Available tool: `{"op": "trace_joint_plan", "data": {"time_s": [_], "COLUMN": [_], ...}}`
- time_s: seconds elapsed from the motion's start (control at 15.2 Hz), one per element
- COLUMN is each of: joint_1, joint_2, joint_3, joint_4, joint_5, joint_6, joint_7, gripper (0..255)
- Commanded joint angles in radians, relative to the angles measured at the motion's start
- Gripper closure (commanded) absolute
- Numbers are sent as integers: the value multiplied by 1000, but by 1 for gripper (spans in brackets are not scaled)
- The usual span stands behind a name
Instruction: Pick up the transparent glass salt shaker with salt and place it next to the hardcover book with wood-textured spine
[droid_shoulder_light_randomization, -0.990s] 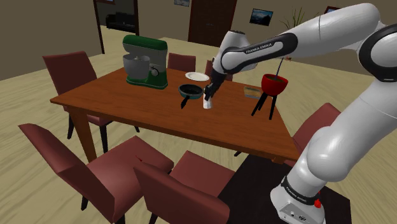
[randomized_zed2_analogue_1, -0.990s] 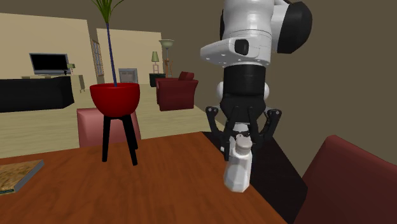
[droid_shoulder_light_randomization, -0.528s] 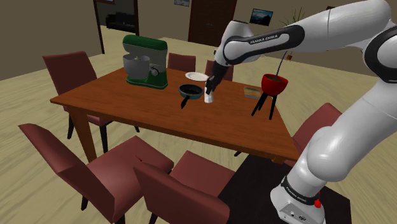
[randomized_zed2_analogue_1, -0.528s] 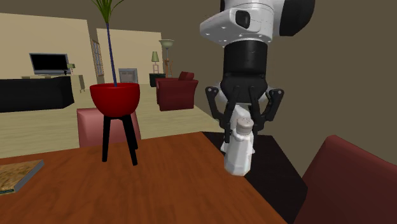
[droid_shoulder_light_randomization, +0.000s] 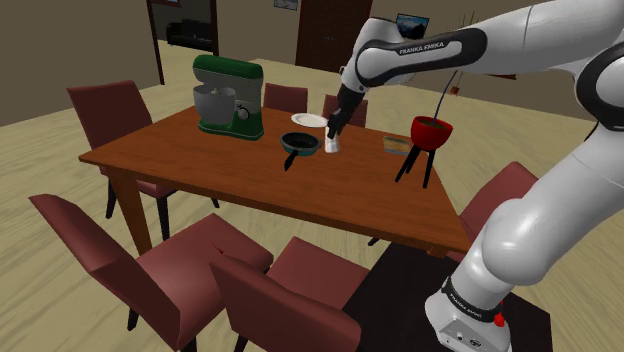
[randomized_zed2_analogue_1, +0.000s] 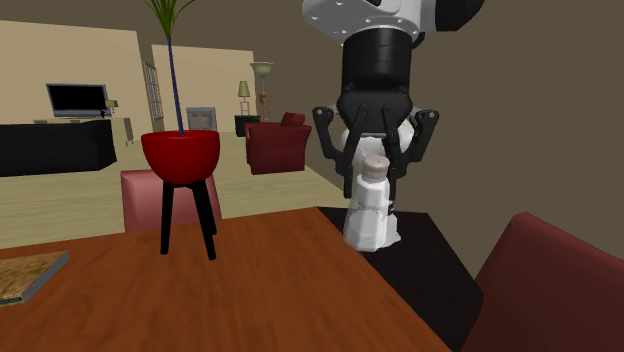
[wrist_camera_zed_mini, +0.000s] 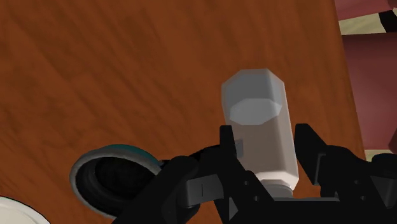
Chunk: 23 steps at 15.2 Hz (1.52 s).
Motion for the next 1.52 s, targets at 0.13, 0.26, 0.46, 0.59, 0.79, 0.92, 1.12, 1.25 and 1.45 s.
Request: {"op": "trace_joint_plan", "data": {"time_s": [0.13,0.26,0.46,0.59,0.79,0.92,1.12,1.25,1.45], "joint_1": [-36,-54,-82,-100,-130,-152,-188,-216,-264], "joint_2": [24,43,78,107,157,196,262,310,391], "joint_3": [-62,-93,-138,-167,-208,-233,-266,-285,-308], "joint_4": [29,51,92,125,184,230,308,368,469], "joint_5": [14,24,42,57,86,108,146,174,220], "joint_6": [-7,-12,-21,-30,-46,-59,-85,-106,-144], "joint_7": [-105,-159,-239,-293,-375,-429,-509,-561,-635], "gripper": [255,255,255,255,255,255,255,255,255]}}
